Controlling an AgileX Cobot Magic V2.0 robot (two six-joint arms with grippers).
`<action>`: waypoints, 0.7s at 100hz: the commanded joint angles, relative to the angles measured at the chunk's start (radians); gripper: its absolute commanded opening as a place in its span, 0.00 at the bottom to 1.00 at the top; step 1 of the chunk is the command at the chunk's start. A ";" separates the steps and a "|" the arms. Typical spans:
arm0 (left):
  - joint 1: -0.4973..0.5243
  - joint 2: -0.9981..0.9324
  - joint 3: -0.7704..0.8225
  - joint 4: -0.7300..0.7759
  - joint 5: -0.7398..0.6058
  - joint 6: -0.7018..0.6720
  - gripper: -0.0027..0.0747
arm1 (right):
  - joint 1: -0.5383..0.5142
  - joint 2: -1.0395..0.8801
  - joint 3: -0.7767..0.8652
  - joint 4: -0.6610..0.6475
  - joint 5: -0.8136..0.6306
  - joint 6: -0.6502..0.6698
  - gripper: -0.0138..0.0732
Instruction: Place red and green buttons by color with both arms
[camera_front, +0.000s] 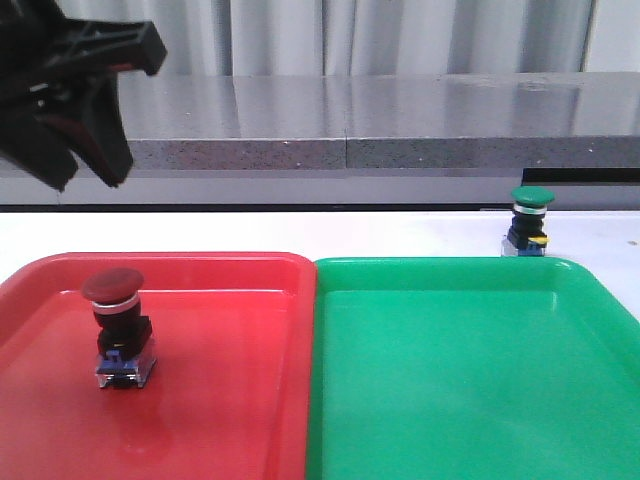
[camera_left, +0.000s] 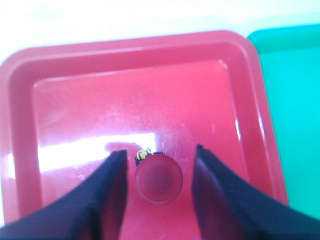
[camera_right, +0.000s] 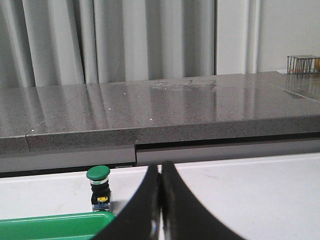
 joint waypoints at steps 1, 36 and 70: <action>-0.007 -0.079 -0.023 0.028 -0.033 -0.007 0.17 | -0.006 -0.018 -0.018 -0.003 -0.076 -0.004 0.08; -0.007 -0.300 0.083 0.095 -0.118 -0.007 0.01 | -0.006 -0.018 -0.018 -0.003 -0.076 -0.004 0.08; -0.007 -0.579 0.267 0.183 -0.163 -0.007 0.01 | -0.006 -0.018 -0.018 -0.003 -0.076 -0.004 0.08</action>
